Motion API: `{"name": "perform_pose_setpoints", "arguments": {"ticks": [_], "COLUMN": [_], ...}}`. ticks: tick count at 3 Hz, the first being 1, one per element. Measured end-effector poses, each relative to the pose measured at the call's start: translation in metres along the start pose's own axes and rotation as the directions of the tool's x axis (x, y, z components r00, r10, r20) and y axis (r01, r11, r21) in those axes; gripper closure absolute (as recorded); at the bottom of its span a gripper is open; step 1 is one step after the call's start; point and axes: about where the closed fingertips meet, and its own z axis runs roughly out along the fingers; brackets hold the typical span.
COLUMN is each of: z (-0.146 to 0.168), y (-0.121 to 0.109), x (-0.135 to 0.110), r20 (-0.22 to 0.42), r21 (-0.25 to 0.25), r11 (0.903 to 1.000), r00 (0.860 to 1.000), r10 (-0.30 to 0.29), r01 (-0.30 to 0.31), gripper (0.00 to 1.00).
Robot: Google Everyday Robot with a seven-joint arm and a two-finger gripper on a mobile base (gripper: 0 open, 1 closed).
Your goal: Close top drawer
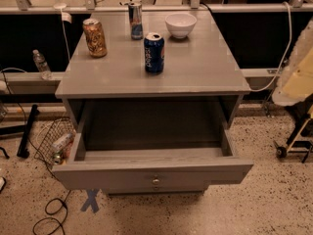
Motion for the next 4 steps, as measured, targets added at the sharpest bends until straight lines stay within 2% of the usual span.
{"name": "perform_pose_setpoints", "arguments": {"ticks": [2,3,4], "z": [0.001,0.039,0.100], "y": [0.001,0.031,0.080], "x": [0.000,0.021,0.057], "r20": [-0.003,-0.092,-0.224], "r21": [-0.002,-0.059,-0.145], "r11": [1.0000,0.9925,0.9505], "r00": [1.000,0.991,0.945], "r10": [0.004,0.102,0.239], "r01": [-0.004,-0.108,-0.275], "gripper": [0.00,0.00,0.00]}}
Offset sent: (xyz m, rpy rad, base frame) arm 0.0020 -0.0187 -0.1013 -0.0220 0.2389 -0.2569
